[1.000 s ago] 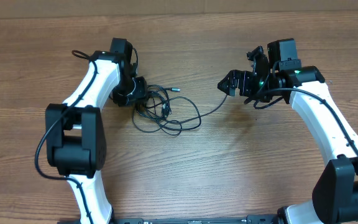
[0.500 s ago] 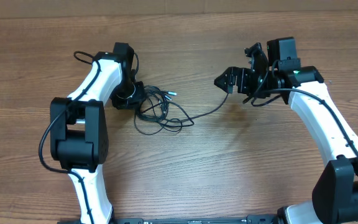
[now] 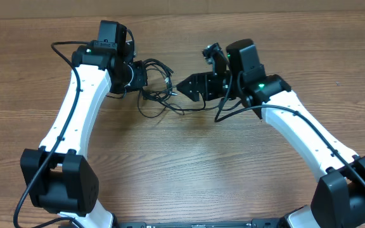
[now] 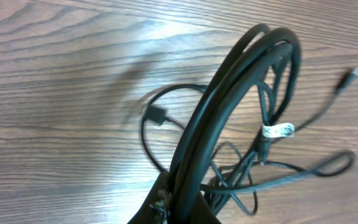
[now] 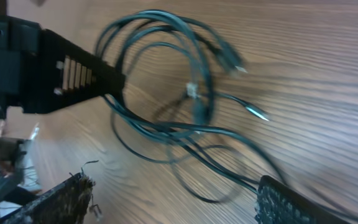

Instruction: Untangle cables

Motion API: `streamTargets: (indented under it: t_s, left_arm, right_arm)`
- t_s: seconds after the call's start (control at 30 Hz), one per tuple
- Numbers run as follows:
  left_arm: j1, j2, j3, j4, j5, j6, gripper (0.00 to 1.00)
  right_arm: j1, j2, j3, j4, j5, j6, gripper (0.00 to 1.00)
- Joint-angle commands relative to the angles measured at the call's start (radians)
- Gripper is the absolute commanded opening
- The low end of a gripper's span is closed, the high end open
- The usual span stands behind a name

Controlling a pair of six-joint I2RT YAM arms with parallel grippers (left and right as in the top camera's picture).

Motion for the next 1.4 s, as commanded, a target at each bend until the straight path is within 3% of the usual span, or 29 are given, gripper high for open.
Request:
streamTargets:
  t_s: [0.0, 0.13, 0.33, 0.5, 0.6, 0.93, 1.0, 1.03, 1.13, 1.37]
  left_arm:
    - [-0.016, -0.034, 0.018, -0.001, 0.031, -0.003, 0.04]
    - [-0.036, -0.035, 0.018, -0.009, 0.031, -0.002, 0.04]
    - [-0.045, -0.035, 0.018, -0.008, 0.031, 0.005, 0.04]
    - [-0.044, -0.035, 0.018, 0.010, 0.033, -0.055, 0.04]
    - [-0.044, -0.035, 0.018, 0.010, 0.085, -0.066, 0.04]
    - [-0.027, -0.036, 0.018, 0.009, 0.299, -0.066, 0.04]
    - [-0.016, -0.036, 0.018, 0.011, 0.339, -0.066, 0.04]
    - [-0.009, -0.036, 0.018, 0.011, 0.345, -0.066, 0.04]
    - [0.011, -0.036, 0.018, 0.008, 0.341, -0.066, 0.04]
    - [0.042, -0.036, 0.018, -0.010, 0.189, -0.065, 0.04]
  right_arm:
    - [0.032, 0.009, 0.021, 0.034, 0.007, 0.055, 0.85]
    - [0.072, 0.055, 0.021, 0.049, 0.007, -0.072, 0.95]
    - [0.108, 0.115, 0.021, -0.059, 0.008, -0.288, 0.85]
    - [0.131, 0.134, -0.001, -0.077, 0.066, -0.332, 0.83]
    - [0.141, 0.141, -0.027, -0.044, 0.135, -0.325, 0.68]
    - [0.142, 0.158, -0.032, 0.007, 0.150, -0.324, 0.54]
    - [0.142, 0.166, -0.032, 0.006, 0.150, -0.324, 0.41]
    - [0.142, 0.169, -0.032, 0.005, 0.150, -0.319, 0.27]
    - [0.141, 0.167, -0.029, 0.002, 0.150, -0.264, 0.04]
    - [0.046, 0.103, 0.046, -0.146, 0.150, -0.241, 0.04]
